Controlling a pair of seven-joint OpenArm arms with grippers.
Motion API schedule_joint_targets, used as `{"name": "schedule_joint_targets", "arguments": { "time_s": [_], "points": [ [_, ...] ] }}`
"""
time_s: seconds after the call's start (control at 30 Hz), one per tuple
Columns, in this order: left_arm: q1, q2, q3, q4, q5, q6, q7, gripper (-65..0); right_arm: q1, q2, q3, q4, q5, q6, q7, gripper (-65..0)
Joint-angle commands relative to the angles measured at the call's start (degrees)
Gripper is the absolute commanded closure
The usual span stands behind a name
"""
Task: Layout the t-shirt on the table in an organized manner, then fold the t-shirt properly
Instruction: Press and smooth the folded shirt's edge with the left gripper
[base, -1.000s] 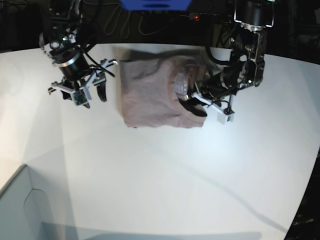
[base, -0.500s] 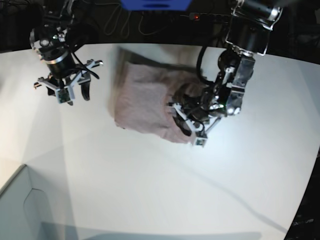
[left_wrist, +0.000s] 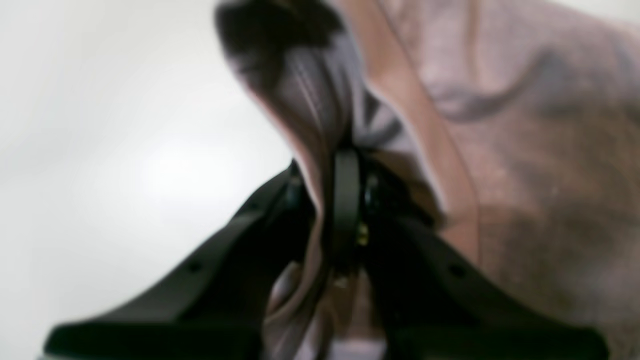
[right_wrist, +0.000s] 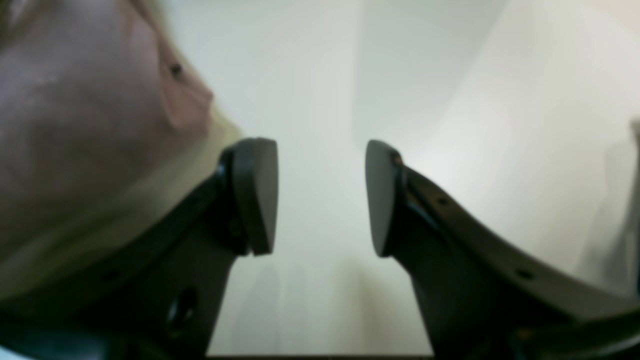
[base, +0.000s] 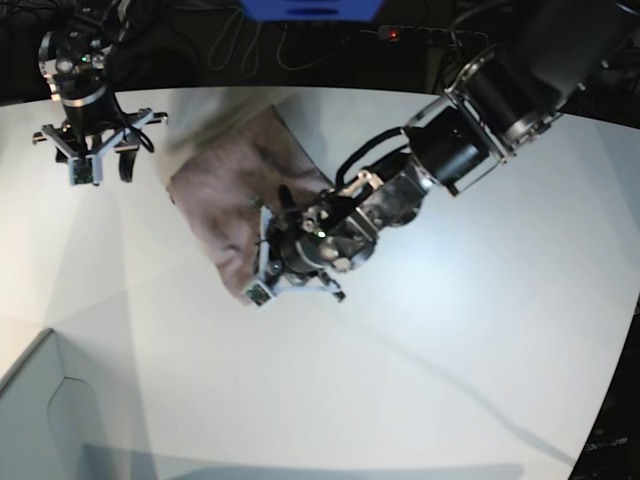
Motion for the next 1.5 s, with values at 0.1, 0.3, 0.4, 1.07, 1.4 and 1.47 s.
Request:
{"name": "schedule_joint_targets", "arguments": {
  "time_s": [0.1, 0.3, 0.4, 1.07, 1.4, 1.47],
  "points": [
    [-3.88, 3.43, 5.55, -1.74, -0.06, -0.08, -6.48, 0.0, -0.08, 0.20, 2.38, 0.83, 0.75, 0.14, 1.31, -28.5],
    [-7.93, 7.74, 12.85, -7.90, -0.06, -0.08, -9.91, 0.0, -0.08, -0.22, 4.92, 0.83, 0.75, 0.14, 1.31, -28.5],
    [-9.25, 9.85, 16.28, -10.01, -0.06, -0.08, -11.41, 0.0, -0.52, -0.22, 5.19, 0.83, 0.75, 0.14, 1.31, -28.5],
    [-10.65, 10.10, 22.34, -9.83, 8.73, -0.08, -11.49, -3.9, -2.63, -0.22, 5.10, 0.92, 0.75, 0.14, 1.31, -28.5],
    [-10.74, 10.10, 18.91, -6.32, 10.23, 0.01, -11.58, -44.7, -2.54, -0.22, 5.10, 1.01, 0.75, 0.14, 1.31, -28.5],
    [-10.74, 10.10, 16.28, -4.12, 10.49, 0.01, -11.32, -44.4, -2.36, -0.22, 5.10, 1.01, 0.75, 0.14, 1.31, -28.5]
  ]
}}
